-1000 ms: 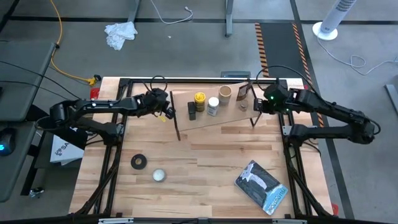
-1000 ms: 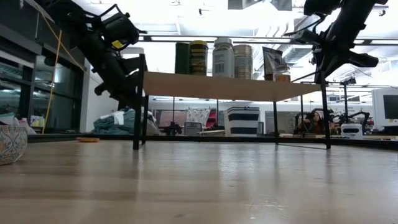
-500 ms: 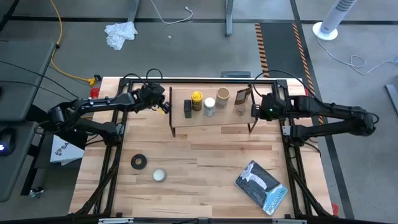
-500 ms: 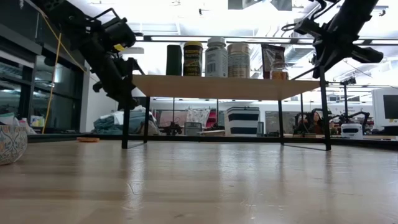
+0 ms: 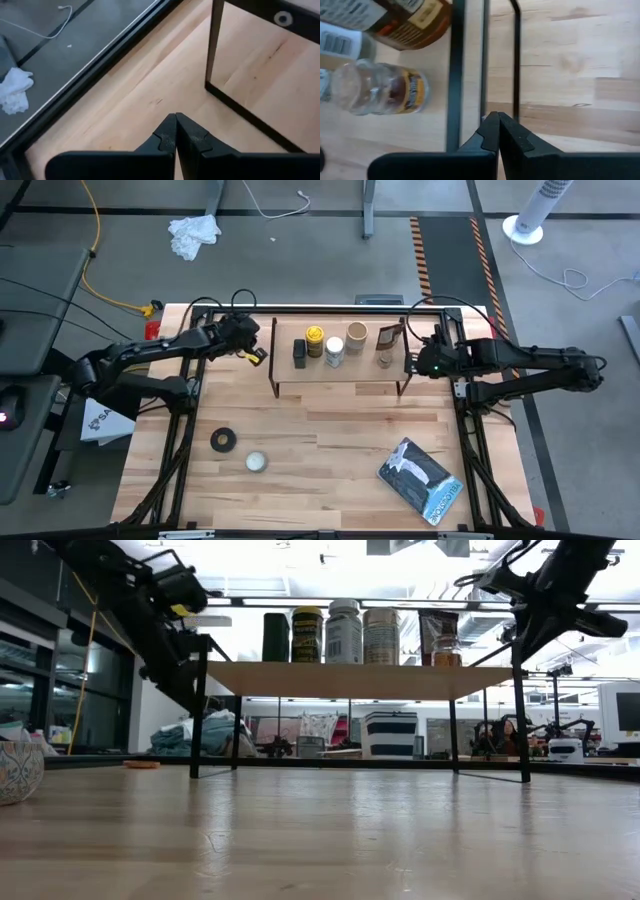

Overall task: Shelf spices
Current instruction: Remove the orange seasoning pack from the shelf

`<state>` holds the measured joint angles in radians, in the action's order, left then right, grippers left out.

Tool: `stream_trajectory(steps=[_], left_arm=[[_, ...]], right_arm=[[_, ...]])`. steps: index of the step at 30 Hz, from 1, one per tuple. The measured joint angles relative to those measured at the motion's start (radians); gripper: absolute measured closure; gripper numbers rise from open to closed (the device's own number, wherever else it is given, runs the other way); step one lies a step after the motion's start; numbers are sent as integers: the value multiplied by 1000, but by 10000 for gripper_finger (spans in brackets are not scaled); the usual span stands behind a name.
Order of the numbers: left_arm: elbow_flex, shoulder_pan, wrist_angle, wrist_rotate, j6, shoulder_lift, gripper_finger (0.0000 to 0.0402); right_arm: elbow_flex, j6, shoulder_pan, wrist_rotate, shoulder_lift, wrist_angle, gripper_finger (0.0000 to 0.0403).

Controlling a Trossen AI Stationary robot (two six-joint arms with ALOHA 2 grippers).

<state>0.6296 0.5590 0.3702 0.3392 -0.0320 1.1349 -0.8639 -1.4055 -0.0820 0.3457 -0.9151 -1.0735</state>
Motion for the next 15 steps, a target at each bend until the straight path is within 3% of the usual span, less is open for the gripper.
stream_trajectory(steps=[4, 9, 15], left_arm=[[0, 0, 44, -69, -45, -107, 401], [34, -16, 65, -272, -94, -244, 401], [171, -76, 132, -302, -80, -311, 379]], right_arm=[[0, 18, 0, 21, 26, -70, 403], [0, 54, -1, 55, 87, -122, 403], [0, 204, -1, 135, 177, -55, 403]])
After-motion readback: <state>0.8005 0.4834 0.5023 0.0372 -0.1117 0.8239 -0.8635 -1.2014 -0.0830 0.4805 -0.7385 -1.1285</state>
